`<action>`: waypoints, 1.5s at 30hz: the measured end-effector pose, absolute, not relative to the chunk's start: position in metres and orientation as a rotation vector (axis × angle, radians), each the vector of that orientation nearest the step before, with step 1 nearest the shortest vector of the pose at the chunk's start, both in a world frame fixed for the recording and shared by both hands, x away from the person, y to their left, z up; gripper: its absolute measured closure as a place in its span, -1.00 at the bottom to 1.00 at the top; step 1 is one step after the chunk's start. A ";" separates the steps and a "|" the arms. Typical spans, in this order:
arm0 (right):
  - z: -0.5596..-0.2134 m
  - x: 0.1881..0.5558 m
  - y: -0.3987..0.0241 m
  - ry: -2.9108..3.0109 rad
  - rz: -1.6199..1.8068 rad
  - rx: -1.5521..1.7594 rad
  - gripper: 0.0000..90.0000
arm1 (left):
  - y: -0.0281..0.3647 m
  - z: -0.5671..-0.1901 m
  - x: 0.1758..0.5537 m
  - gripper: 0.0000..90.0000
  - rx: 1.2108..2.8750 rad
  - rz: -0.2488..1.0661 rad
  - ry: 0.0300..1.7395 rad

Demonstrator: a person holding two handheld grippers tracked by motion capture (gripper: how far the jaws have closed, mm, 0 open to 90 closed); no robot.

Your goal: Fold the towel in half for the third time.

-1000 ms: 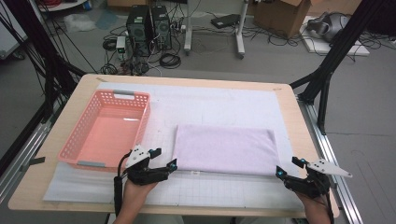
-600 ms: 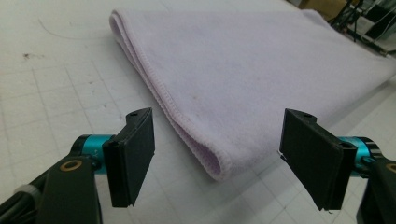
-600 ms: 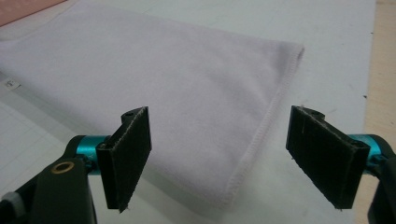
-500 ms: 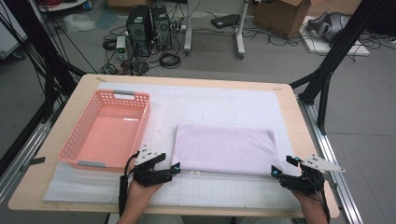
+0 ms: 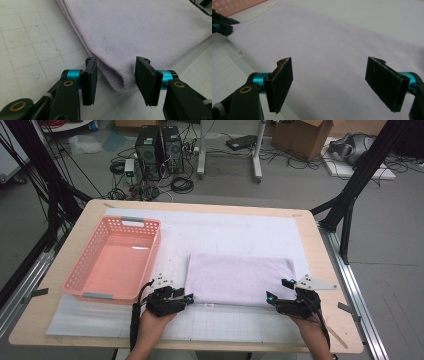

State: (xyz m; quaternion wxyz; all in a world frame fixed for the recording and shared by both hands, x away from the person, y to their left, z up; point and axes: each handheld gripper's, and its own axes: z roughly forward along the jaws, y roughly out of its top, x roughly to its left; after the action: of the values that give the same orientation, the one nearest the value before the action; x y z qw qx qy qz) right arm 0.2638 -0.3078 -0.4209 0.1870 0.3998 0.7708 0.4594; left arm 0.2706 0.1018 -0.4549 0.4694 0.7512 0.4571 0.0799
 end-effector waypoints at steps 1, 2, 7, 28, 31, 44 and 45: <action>-0.421 0.267 -0.302 2.179 1.296 1.118 -0.53 | 0.102 -0.455 0.271 0.23 1.843 0.194 1.120; -0.421 0.270 -0.297 2.191 1.297 1.110 -0.53 | 0.102 -0.455 0.271 0.25 1.844 0.191 1.120; -0.421 0.288 -0.273 2.250 1.295 1.083 -0.52 | 0.103 -0.456 0.273 0.36 1.832 0.164 1.132; -0.414 0.374 -0.183 2.450 1.244 0.983 -0.52 | 0.101 -0.457 0.274 0.74 1.810 0.101 1.167; -0.416 0.383 -0.174 2.488 1.207 0.977 -0.43 | 0.101 -0.457 0.273 0.74 1.811 0.102 1.167; -0.426 0.415 -0.136 2.579 1.103 0.947 -0.14 | 0.104 -0.458 0.274 0.76 1.795 0.074 1.173; -0.426 0.415 -0.136 2.579 1.103 0.947 -0.14 | 0.104 -0.458 0.274 0.77 1.795 0.074 1.173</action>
State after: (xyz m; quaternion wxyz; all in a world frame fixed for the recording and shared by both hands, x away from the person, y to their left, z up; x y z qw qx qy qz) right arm 0.4152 -0.1362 -0.4257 0.0906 0.3186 0.8675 0.3711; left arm 0.2744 0.1037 -0.4579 0.4776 0.7351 0.4802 0.0301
